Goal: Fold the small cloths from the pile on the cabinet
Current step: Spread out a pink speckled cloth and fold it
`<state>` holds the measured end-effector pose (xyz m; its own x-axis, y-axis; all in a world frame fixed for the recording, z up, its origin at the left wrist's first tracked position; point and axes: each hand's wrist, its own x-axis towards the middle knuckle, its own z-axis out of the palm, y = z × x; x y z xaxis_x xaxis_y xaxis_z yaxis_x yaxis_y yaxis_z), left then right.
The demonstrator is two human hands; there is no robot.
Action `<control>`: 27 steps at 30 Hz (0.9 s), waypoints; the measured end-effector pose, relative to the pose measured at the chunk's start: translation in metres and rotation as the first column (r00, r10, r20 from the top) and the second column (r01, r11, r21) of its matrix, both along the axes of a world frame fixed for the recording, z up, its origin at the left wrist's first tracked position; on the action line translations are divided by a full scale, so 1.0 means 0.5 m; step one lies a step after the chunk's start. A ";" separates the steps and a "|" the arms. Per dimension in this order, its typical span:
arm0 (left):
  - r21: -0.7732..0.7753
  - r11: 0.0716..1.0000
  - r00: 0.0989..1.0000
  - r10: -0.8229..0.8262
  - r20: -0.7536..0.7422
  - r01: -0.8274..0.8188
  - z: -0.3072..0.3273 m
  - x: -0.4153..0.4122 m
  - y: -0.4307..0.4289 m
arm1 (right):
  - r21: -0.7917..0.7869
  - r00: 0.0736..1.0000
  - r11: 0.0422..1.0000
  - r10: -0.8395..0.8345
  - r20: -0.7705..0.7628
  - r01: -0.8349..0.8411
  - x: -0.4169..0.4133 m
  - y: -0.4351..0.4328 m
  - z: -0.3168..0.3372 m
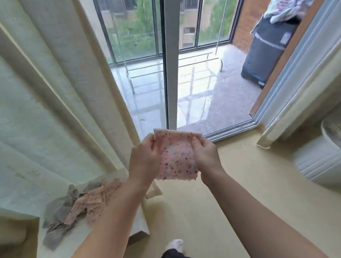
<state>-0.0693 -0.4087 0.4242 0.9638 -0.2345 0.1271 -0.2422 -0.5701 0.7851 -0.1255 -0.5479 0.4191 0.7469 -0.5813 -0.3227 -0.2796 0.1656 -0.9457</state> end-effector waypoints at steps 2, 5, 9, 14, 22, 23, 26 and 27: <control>0.027 0.999 0.999 -0.023 0.046 0.022 -0.004 -0.016 -0.079 | -0.277 0.999 0.960 -0.040 0.009 0.040 -0.023 -0.069 -0.004; 0.005 0.998 0.998 -0.066 0.018 0.066 -0.012 -0.031 -0.207 | -0.491 0.997 0.869 -0.078 -0.009 0.064 -0.052 -0.191 -0.015; -0.056 0.996 0.996 -0.075 -0.043 0.073 -0.033 -0.024 -0.395 | -0.483 0.996 0.873 -0.086 -0.029 0.061 -0.052 -0.390 -0.030; -0.217 0.972 0.965 -0.139 -0.220 0.090 -0.039 -0.009 -0.671 | 0.186 0.999 0.982 -0.033 -0.015 0.035 -0.068 -0.669 -0.022; -0.169 0.968 0.955 -0.220 -0.201 0.187 -0.028 -0.051 -1.090 | -0.026 0.978 0.978 -0.208 -0.008 0.208 -0.143 -1.058 -0.034; -0.164 0.967 0.952 -0.228 -0.203 0.197 -0.031 -0.060 -1.137 | -0.028 0.978 0.978 -0.209 -0.006 0.209 -0.157 -1.100 -0.039; -0.163 0.963 0.942 -0.249 -0.226 0.215 -0.047 -0.098 -1.277 | 0.042 0.980 0.979 -0.199 -0.025 0.200 -0.200 -1.239 -0.054; -0.169 0.961 0.937 -0.255 -0.237 0.219 -0.055 -0.116 -1.324 | 0.106 0.980 0.975 -0.196 -0.025 0.198 -0.218 -1.288 -0.059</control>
